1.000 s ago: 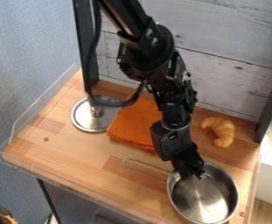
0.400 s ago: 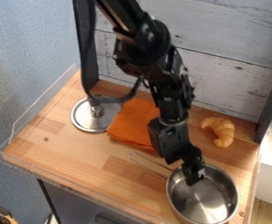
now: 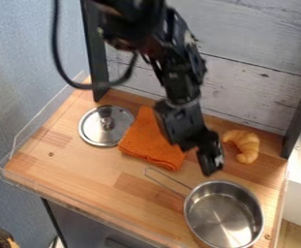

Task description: Move the pot to the lower right side

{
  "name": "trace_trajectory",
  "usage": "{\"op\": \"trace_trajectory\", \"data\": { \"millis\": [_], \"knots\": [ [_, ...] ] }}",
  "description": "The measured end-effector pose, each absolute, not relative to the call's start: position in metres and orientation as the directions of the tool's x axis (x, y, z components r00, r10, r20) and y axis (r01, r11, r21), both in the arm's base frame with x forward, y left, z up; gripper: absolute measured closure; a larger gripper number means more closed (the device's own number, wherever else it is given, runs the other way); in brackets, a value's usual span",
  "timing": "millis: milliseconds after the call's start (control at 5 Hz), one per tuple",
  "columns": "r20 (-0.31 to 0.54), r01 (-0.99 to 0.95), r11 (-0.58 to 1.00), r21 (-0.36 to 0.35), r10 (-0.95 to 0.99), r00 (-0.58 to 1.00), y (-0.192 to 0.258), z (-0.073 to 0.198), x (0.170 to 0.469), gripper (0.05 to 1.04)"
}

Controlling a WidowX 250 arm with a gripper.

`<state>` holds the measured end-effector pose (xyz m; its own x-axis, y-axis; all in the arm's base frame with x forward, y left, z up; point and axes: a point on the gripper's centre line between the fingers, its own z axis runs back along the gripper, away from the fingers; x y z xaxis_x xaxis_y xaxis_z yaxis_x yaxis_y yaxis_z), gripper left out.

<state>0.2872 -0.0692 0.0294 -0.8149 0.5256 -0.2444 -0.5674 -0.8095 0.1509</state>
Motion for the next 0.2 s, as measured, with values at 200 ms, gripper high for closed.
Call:
{"op": "trace_trajectory", "data": {
  "millis": [200],
  "knots": [
    [-0.270, -0.577, -0.805, 0.141, 0.529, -0.805, -0.0584, 0.0449, 0.2856, 0.083]
  ]
}}
